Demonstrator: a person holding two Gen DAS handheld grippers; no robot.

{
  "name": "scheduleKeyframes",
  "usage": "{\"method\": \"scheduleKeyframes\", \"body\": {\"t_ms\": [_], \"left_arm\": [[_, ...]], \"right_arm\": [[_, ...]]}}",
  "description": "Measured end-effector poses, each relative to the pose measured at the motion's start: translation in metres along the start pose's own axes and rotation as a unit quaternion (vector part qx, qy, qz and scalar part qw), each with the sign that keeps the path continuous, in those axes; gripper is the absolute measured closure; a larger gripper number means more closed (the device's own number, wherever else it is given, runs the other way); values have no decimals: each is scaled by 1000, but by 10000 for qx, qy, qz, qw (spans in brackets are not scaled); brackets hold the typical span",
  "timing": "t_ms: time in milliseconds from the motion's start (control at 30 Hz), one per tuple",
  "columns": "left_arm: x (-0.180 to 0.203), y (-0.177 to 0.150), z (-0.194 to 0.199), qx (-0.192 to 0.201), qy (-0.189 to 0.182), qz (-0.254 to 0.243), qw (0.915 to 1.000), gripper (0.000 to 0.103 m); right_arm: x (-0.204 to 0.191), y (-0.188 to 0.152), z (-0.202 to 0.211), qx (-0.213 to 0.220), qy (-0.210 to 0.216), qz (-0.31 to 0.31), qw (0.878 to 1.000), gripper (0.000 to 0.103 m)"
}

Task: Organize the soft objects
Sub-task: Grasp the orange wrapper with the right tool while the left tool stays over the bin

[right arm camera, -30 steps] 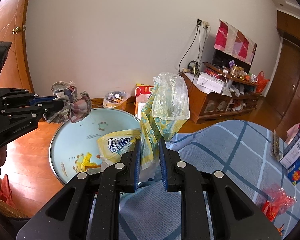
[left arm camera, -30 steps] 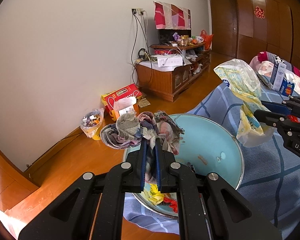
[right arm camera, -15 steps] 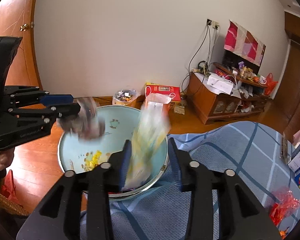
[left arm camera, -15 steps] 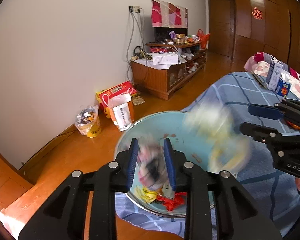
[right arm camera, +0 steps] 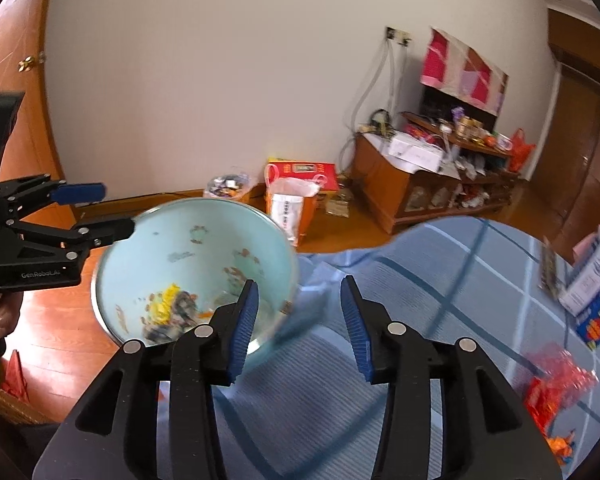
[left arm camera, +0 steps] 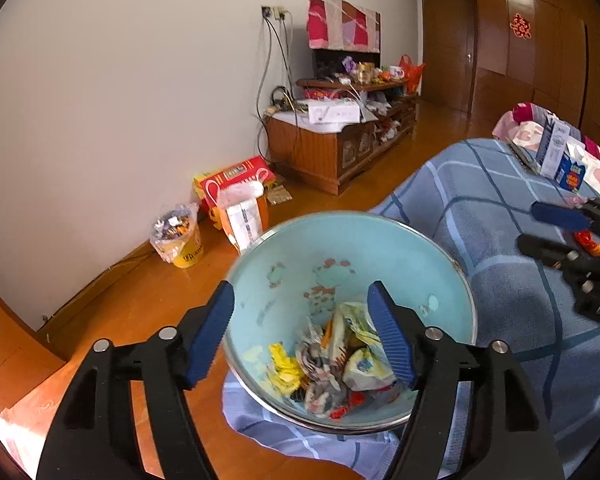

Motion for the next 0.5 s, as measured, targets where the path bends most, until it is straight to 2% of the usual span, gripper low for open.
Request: {"method": "scheduleKeyframes", "body": {"t_ms": [67, 200, 400, 500], "left_arm": [[9, -4, -4, -68, -47, -61, 9999, 27], [30, -9, -12, -143, -157, -263, 9994, 27], [57, -9, -20, -192, -302, -463, 9983, 26], [69, -6, -22, -167, -357, -525, 9978, 25]], "right_arm": [[22, -11, 9, -88, -245, -84, 9996, 58], [83, -40, 37, -281, -838, -349, 9955, 56], [183, -88, 86, -628, -1761, -938, 9779, 52], [210, -107, 99, -785, -1840, -1098, 9736, 46]]}}
Point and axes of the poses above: each gripper's, at about its wrist camera, not at the fingertips, and z roughly against the way its jaws point, x to its right, y to its top, the point moved 7 cm from there along -z, roughly the way its jaws point, and after that the axes turned 8 degrees about x, right-handed, at the moved point
